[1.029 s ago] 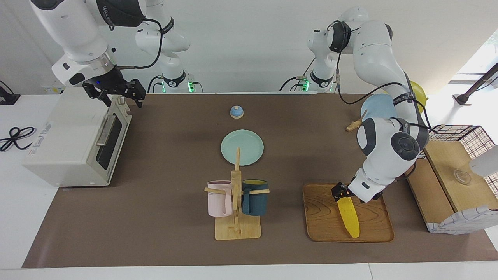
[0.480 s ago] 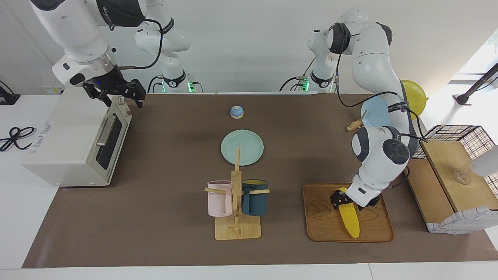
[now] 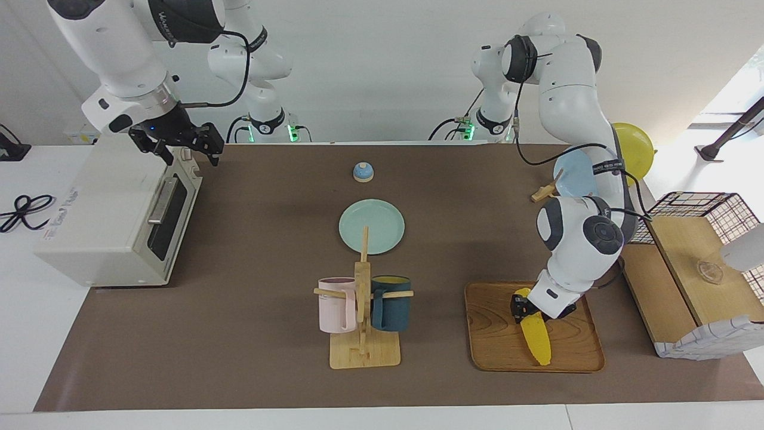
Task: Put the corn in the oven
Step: 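Reach the left gripper to the yellow corn on the tray and grasp it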
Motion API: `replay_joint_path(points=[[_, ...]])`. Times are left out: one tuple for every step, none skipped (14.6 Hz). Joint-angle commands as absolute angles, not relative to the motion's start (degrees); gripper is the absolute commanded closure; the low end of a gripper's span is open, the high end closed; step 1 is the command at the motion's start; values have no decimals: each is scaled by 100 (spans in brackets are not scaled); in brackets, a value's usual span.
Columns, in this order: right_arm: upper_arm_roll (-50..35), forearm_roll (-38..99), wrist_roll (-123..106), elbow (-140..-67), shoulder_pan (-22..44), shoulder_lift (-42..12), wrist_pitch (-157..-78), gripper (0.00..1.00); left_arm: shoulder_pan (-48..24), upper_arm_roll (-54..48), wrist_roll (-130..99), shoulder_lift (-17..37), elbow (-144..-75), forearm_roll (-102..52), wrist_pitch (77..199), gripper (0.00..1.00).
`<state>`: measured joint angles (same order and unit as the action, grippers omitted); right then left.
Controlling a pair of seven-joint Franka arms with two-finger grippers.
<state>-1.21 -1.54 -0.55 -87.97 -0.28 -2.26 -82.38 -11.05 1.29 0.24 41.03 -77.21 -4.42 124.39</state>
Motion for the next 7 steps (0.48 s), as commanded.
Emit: replay_joint_path(points=[[-123, 8, -1182, -9770, -385, 289, -8752, 100, -1169, 202, -9, 4061, -7691, -580, 12306, 100], [-114, 235, -1273, -10034, -378, 403, -9024, 100, -1160, 202, -9, 4034, -7551, -615, 12105, 100], [-114, 272, -1292, -10289, -369, 491, -9296, 100, -1169, 220, -17, 4034, -7419, -659, 11876, 100], [-114, 255, -1327, -10492, -360, 527, -9603, 100, -1178, 220, -122, 4034, -7331, -659, 11787, 100], [-106, 237, -1336, -10599, -369, 493, -9763, 100, -1195, 220, -201, 3991, -7330, -659, 11743, 100], [-105, 211, -1327, -10713, -421, 405, -9930, 100, -1204, 211, -228, 3947, -7321, -659, 11603, 100], [-97, 133, -1327, -10783, -457, 282, -10097, 100, -1213, 176, -333, 3816, -7321, -668, 11349, 100]])
